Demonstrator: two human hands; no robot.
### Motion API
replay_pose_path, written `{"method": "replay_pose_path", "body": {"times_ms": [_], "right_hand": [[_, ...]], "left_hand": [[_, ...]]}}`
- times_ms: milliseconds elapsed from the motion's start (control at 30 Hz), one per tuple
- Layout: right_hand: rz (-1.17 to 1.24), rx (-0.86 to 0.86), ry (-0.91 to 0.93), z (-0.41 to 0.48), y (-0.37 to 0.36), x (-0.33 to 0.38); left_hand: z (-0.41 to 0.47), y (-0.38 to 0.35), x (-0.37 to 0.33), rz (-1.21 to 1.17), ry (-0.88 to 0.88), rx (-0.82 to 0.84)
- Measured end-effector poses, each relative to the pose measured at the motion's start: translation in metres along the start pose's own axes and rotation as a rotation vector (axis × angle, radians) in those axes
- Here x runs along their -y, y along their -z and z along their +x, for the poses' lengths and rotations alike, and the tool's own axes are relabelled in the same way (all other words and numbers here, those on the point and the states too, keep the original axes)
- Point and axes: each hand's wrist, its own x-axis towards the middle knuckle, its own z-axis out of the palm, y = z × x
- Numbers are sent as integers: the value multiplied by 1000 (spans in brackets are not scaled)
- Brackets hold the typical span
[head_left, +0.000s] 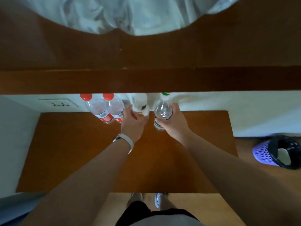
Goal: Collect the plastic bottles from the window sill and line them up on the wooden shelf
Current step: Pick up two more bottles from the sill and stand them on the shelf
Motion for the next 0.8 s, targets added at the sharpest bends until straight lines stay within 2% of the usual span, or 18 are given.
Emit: {"method": "replay_pose_path", "body": {"times_ms": [333,567,800], "right_hand": [[84,-15,77,16,-23,-11],[10,58,90,25,-21,-22],[7,4,112,27,-26,-24]], "left_hand": [[7,-20,8,-35,70,-80],[2,-19,13,29,83,-113],[-8,-22,16,151,46,-265]]}}
